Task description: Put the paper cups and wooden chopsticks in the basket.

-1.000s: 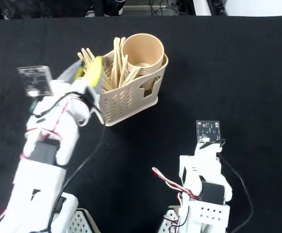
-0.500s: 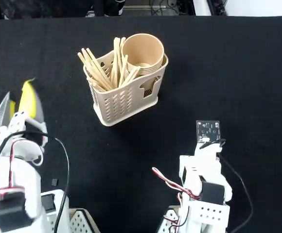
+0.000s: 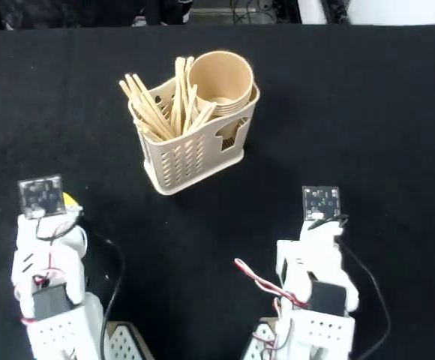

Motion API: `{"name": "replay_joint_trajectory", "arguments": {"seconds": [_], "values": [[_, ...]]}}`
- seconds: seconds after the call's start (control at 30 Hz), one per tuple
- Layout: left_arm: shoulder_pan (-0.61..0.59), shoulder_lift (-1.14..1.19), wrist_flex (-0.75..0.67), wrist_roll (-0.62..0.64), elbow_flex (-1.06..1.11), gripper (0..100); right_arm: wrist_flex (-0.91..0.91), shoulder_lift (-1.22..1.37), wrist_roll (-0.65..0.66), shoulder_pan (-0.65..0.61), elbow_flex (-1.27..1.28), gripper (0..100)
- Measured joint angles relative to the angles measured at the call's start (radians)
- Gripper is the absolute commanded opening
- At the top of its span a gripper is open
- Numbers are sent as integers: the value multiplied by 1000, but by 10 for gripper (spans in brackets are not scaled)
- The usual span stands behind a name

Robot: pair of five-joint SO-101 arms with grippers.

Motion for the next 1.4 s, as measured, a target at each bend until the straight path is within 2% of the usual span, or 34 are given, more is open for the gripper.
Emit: {"name": "replay_joint_trajectory", "arguments": {"seconds": [0.2, 0.43, 0.7, 1.4], "values": [[-75, -3, 181, -18, 2, 52, 0, 0, 0, 0, 0, 13], [-153, -3, 466, -20, 2, 51, 0, 0, 0, 0, 0, 13], [-290, -3, 489, -20, 2, 51, 0, 0, 0, 0, 0, 13], [-298, -3, 489, -20, 2, 51, 0, 0, 0, 0, 0, 13]]}}
